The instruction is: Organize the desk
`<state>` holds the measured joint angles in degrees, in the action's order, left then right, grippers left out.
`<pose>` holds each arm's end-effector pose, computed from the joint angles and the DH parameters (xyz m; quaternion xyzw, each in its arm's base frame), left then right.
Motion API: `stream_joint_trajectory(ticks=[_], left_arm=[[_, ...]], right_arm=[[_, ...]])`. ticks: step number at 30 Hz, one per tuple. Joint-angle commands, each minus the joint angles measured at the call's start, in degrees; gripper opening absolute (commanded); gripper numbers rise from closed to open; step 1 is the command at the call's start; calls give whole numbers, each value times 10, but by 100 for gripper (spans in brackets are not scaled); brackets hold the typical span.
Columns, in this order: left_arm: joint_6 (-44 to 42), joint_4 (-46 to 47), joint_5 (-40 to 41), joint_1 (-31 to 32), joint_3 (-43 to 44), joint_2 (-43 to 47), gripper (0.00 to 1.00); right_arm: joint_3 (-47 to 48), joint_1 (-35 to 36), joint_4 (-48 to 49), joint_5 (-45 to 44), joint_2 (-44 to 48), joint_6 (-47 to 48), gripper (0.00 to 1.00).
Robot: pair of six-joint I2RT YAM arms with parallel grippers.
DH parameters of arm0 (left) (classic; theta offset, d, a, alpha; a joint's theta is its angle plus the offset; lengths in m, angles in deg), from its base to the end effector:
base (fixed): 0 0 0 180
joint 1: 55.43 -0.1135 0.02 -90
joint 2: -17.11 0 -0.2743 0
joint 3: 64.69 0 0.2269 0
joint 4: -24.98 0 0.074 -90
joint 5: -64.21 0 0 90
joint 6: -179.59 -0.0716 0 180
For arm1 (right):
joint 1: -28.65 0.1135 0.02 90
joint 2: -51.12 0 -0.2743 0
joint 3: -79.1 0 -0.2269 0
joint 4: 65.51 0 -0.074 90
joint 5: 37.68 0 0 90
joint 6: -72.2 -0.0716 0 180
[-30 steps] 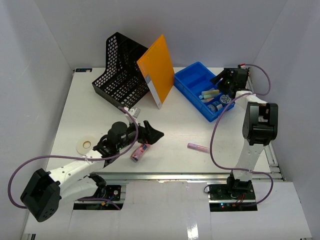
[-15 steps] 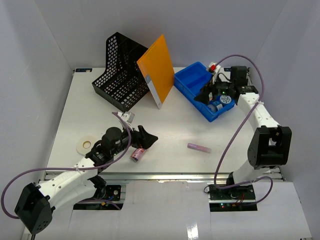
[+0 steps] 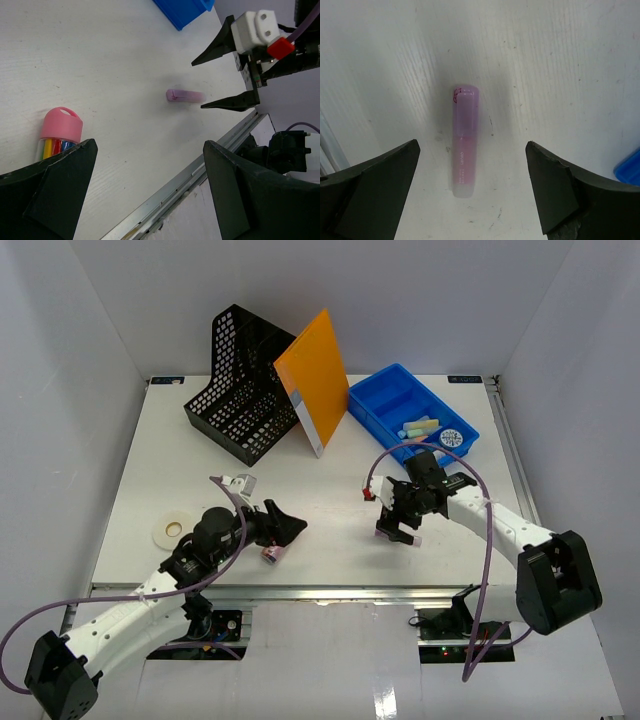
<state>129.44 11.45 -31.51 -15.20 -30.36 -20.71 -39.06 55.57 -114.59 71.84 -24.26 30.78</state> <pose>0.1242 -0.1144 0.2254 0.0323 0.8029 -0.4128 0.4289 0.2000 0.1284 0.2002 -0.6179 0.7325 0.1179 0.2600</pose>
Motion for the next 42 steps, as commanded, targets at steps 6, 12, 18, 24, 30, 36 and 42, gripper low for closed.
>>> stream_joint_trajectory(ticks=[6, 12, 18, 24, 30, 36, 42], left_arm=[[17, -15, 3, -2, -11, 23, 98], [22, -15, 3, -2, -15, 23, 98], [22, -15, 2, -2, -16, 20, 98], [21, -14, 2, -2, -21, 18, 98], [20, -2, -9, -2, -30, -9, 98], [17, 12, -11, -2, -31, -33, 98], [9, 11, -10, -2, -28, -40, 98]], right_arm=[[-44, 28, 59, -89, -29, 16, 87], [-65, 35, 89, -117, -46, 13, 67], [-64, 38, 95, -128, -76, 16, 30], [-52, 37, 87, -127, -76, 32, 8], [21, 24, 88, -215, -34, 153, 8], [134, -32, 131, -262, -71, 279, 8], [206, -92, 217, -278, -160, 363, 8]])
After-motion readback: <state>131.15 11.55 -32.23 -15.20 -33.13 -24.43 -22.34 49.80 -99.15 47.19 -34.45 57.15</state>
